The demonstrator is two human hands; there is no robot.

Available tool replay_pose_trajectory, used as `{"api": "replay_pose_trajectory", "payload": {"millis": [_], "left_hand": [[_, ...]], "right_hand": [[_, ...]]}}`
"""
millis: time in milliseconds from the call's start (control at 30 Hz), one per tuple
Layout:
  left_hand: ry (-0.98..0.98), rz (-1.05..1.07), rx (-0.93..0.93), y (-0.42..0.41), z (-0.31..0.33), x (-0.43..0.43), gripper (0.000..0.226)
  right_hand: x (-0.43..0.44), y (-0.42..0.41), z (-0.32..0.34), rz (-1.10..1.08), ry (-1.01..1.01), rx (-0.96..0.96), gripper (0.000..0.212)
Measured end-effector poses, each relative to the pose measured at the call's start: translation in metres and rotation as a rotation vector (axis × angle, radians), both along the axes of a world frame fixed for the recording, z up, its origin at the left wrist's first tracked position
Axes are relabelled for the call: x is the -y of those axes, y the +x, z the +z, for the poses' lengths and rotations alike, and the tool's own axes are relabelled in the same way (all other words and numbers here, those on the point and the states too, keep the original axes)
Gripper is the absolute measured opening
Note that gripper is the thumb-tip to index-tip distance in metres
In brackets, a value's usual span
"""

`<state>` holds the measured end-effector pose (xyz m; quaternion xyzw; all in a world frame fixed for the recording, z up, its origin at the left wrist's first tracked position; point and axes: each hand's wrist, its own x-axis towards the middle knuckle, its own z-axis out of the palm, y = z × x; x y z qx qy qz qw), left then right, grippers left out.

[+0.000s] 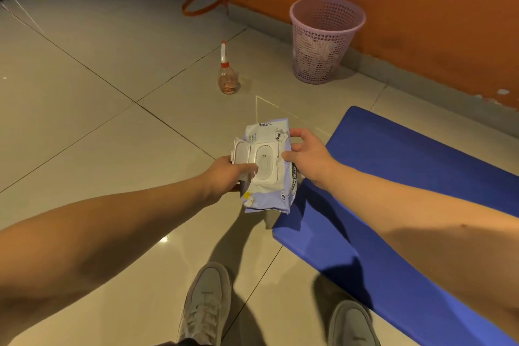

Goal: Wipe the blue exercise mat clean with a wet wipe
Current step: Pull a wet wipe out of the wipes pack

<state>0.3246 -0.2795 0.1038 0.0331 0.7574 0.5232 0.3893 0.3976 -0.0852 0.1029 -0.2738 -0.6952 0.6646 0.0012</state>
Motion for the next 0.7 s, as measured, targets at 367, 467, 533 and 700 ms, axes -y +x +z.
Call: {"api": "replay_pose_trajectory", "payload": {"millis": [367,467,533,700], "left_hand": [[-0.115,-0.050,-0.316,-0.003,-0.009,0.004,0.041],[-0.149,-0.086,-0.330,-0.001,-0.010,0.004,0.043],[-0.169,-0.113,-0.334,0.002,-0.008,0.003,0.039],[-0.146,-0.153,-0.318,0.004,-0.011,0.001,0.041]], "right_hand": [[0.024,-0.003,-0.012,0.180,0.887,-0.196,0.020],[0.030,-0.003,-0.019,0.307,0.986,-0.047,0.025],[0.031,-0.002,-0.022,0.317,0.998,0.027,0.033],[0.030,-0.001,-0.020,0.295,1.011,0.071,0.028]]}}
